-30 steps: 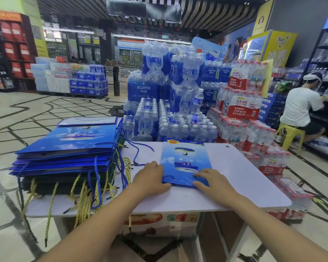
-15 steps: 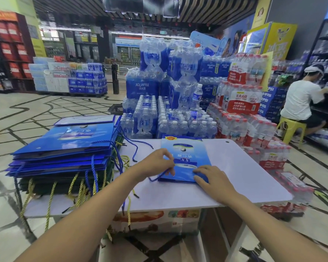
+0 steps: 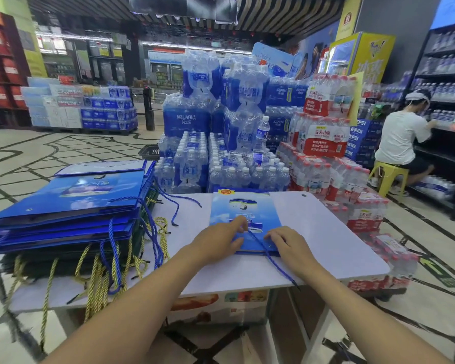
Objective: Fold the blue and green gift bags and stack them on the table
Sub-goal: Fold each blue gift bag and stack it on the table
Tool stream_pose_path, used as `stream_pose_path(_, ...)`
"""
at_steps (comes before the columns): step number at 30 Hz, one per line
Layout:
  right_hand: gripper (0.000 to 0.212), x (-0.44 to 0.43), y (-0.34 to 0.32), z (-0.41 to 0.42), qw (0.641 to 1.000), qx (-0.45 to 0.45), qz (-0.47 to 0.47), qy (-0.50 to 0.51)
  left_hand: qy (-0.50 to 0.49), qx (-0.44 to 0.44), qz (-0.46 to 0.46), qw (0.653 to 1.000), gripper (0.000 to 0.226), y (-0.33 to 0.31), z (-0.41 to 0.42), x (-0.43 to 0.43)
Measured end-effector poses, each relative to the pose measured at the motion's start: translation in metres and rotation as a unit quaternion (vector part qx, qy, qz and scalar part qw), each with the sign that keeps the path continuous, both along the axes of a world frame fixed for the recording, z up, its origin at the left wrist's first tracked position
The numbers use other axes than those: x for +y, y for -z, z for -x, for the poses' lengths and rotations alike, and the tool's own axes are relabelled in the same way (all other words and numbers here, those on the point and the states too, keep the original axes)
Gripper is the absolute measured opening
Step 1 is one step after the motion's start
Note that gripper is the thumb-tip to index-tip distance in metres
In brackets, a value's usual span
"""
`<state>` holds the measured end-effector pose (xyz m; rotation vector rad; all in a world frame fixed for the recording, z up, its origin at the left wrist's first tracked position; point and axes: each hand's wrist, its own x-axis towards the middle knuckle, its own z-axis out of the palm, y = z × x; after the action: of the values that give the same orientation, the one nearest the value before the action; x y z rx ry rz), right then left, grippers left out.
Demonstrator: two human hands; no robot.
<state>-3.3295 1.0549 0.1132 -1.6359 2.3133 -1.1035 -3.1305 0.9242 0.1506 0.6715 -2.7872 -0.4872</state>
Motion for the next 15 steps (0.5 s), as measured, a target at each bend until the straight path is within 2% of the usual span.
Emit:
stream_pose_path(2,0.029,0.002,-0.004,-0.001,1.0,-0.007,0.019,0.004,-0.007,-0.014,0.036,0.999,0.022,0.012,-0.003,-0.001)
stream_pose_path(6,0.029,0.009,-0.005,-0.007,1.0,0.018,0.011,0.02,-0.047,-0.02,0.108,0.993,0.056,0.034,-0.004,-0.006)
stream_pose_path(11,0.035,0.014,-0.007,-0.007,0.999,-0.005,-0.003,0.042,-0.129,-0.014,0.107,0.986,0.067,0.046,-0.002,-0.007)
stream_pose_path(15,0.039,0.022,-0.011,-0.02,0.989,0.125,-0.066,0.038,-0.172,-0.018,0.094,0.98,0.065,0.048,-0.003,-0.007)
